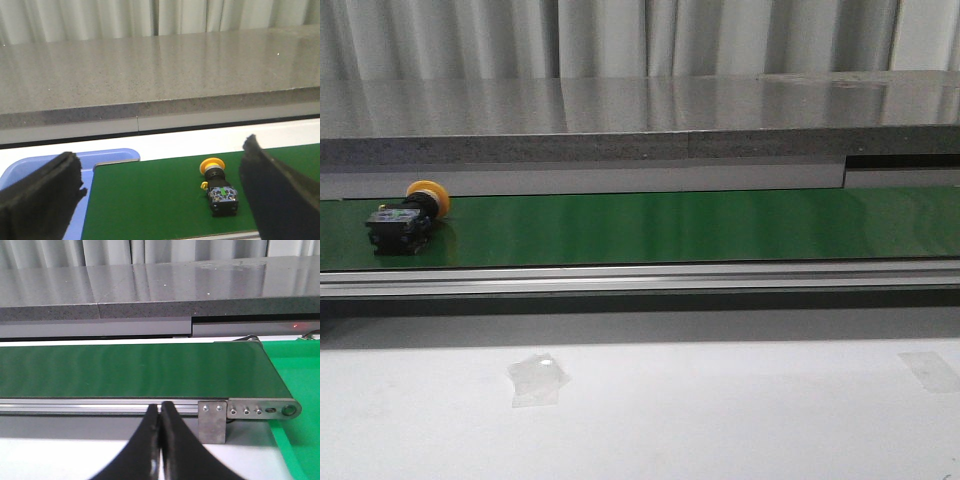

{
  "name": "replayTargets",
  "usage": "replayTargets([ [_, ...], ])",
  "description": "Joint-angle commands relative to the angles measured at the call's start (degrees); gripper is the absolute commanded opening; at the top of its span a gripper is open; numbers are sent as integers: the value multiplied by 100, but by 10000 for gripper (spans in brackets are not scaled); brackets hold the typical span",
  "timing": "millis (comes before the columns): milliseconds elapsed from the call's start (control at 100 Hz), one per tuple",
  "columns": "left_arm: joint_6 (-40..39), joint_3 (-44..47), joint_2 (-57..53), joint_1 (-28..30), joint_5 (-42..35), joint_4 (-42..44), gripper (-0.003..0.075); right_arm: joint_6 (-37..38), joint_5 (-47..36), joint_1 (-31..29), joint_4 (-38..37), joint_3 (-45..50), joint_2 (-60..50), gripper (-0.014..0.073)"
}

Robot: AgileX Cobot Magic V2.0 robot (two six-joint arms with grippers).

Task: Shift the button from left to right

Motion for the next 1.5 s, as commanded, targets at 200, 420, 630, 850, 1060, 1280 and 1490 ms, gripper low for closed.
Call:
replayTargets([
  [200, 6, 221, -700, -49, -447, -247, 621, -27, -488, 9, -57, -87, -101, -72],
  [420, 6, 236, -712, -49, -456, -252, 607, -27, -488, 9, -57, -87, -101, -72],
  [630, 6, 236, -712, -49, -456, -252, 375, -27, -488, 9, -57, -87, -101, -72],
  [850, 6, 236, -712, -49, -456, -252, 23, -27, -488, 9, -57, -87, -101, -72],
  [1060, 6, 236, -712, -49, -456, -252, -20, -27, -500, 9, -57, -87, -101, -72],
  [1280, 6, 236, -712, -49, -456, -261, -20, -27, -965, 9, 26, -87, -101, -72],
  [1490, 6, 236, -712, -49, -456, -261, -20, -27, -1144, 9, 455, -412, -40, -72],
])
